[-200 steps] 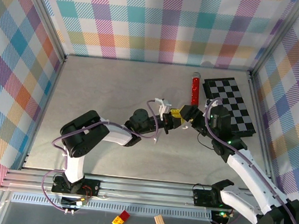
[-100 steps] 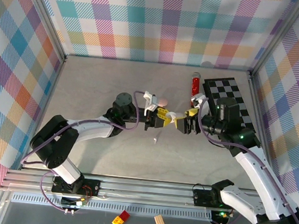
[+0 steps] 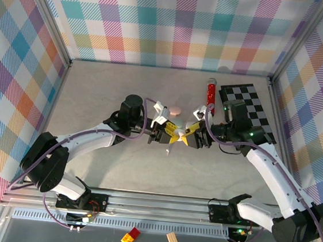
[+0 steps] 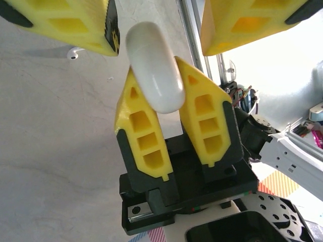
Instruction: Insert the wireless bluetooth earbuds into the charging case
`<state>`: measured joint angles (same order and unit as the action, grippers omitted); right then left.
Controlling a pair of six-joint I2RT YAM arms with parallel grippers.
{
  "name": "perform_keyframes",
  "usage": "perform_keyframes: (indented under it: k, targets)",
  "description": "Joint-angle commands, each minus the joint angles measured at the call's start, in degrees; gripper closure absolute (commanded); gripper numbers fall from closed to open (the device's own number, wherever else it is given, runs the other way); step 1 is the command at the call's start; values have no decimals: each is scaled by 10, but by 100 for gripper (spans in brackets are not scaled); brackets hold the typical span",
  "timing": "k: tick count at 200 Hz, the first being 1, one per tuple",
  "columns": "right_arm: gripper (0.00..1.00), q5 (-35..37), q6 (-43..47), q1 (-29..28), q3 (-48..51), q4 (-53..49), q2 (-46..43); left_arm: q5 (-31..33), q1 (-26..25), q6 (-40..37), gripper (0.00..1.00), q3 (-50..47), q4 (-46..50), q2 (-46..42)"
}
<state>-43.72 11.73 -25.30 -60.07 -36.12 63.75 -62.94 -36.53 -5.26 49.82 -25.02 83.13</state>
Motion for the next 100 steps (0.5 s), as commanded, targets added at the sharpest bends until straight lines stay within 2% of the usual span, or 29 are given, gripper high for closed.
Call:
perform_keyframes:
  k: [1, 14, 28, 65, 100]
  targets:
    - [56, -32, 30, 0, -18, 2, 11, -28, 1, -23, 83, 17, 24, -17]
    - [56, -38, 33, 0, -21, 4, 18, -32, 1, -23, 83, 18, 25, -18]
    - [62, -49, 34, -1, -23, 6, 25, -31, 1, -22, 83, 19, 26, -18]
    - [64, -63, 36, 0, -24, 11, 36, -38, 1, -9, 83, 26, 16, -13]
    - [70, -74, 42, 0, -20, 12, 42, -44, 0, 8, 84, 34, 10, -4]
